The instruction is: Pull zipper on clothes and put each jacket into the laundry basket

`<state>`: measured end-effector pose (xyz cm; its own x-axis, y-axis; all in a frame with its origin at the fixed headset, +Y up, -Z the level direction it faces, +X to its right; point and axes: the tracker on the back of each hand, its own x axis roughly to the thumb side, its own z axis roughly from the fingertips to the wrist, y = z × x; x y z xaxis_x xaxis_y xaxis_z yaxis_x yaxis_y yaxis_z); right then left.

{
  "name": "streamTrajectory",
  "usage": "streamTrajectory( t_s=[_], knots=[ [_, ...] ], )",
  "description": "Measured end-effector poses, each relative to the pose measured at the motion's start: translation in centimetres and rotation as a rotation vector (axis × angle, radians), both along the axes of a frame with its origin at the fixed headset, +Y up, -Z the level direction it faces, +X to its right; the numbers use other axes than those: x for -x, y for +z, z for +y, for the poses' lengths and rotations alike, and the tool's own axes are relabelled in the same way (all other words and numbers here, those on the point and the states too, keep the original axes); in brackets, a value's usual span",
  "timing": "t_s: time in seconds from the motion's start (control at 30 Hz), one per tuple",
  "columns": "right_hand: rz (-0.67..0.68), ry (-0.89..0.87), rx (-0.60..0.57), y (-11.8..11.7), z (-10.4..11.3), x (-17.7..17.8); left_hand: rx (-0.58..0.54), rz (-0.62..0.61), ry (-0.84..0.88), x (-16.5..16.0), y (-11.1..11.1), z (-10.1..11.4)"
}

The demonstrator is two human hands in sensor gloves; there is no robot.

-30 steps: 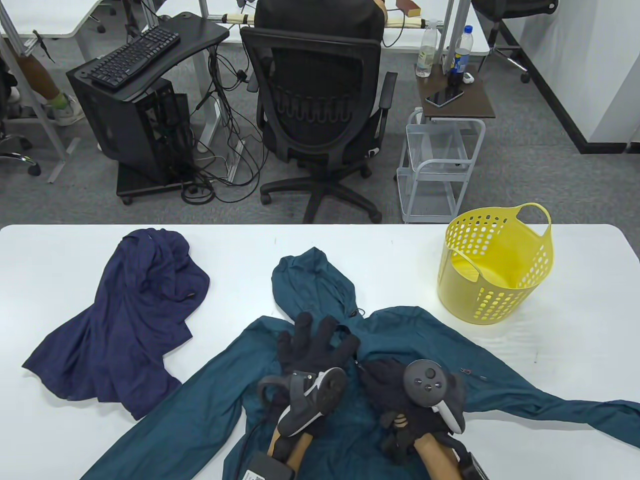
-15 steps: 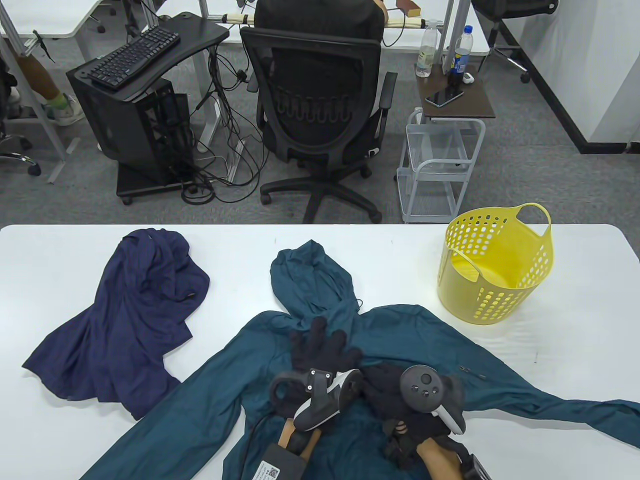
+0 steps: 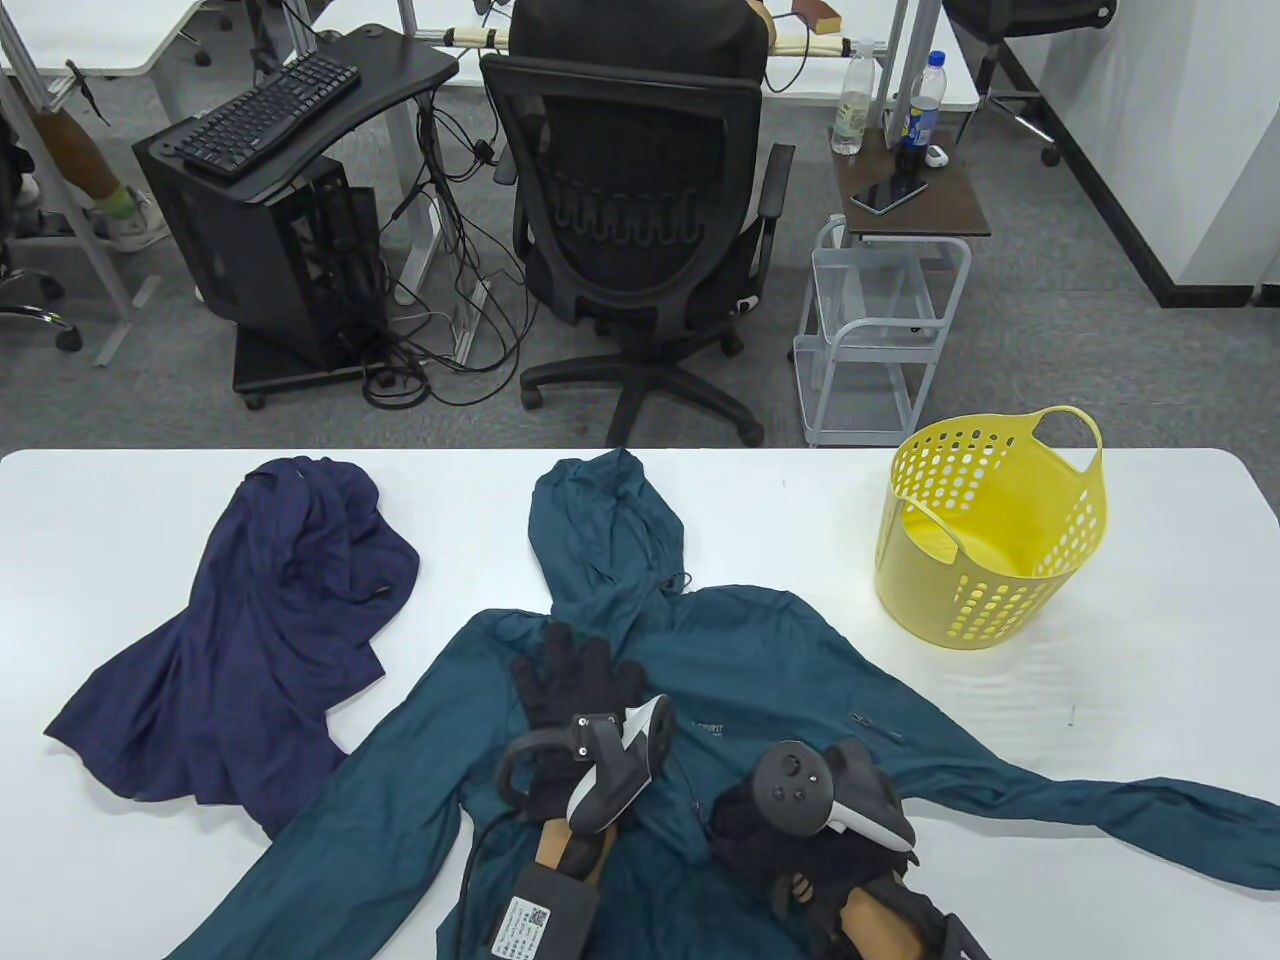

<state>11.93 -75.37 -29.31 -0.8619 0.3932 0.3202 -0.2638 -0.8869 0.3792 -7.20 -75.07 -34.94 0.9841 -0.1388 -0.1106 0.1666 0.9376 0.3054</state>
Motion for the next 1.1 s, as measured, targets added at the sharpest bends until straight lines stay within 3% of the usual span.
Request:
streamTrajectory(
  t_s=[0.17,0.33,0.4,0.47,0.53,0.73,1.1],
  knots=[
    [-0.106,0.030,-0.004,-1.0,-1.2,-0.6,0.024,-0.038,0.051,-0.1,0.7,1.0],
    [-0.252,0.022,-0.031,-2.2,-1.9,-2.0,0.027,-0.197,0.186,-2.7,2.7,2.6],
    [-0.295,0.005,-0.035,-2.6,-2.1,-2.6,0.118,-0.293,0.201,-4.4,3.2,2.4],
    [-0.307,-0.026,-0.046,-2.7,-2.4,-3.0,0.281,-0.368,0.195,-5.8,3.2,1.5],
    [-0.294,-0.036,-0.068,-2.4,-2.4,-3.1,0.449,-0.350,0.163,-6.7,2.9,0.2],
    [-0.243,0.095,-0.167,-1.5,-1.6,-1.6,0.650,-0.292,0.144,-6.3,1.7,-2.3],
    [-0.076,0.195,-0.172,1.2,-0.1,0.7,0.715,-0.245,0.194,-3.7,0.2,-3.7]
  ],
)
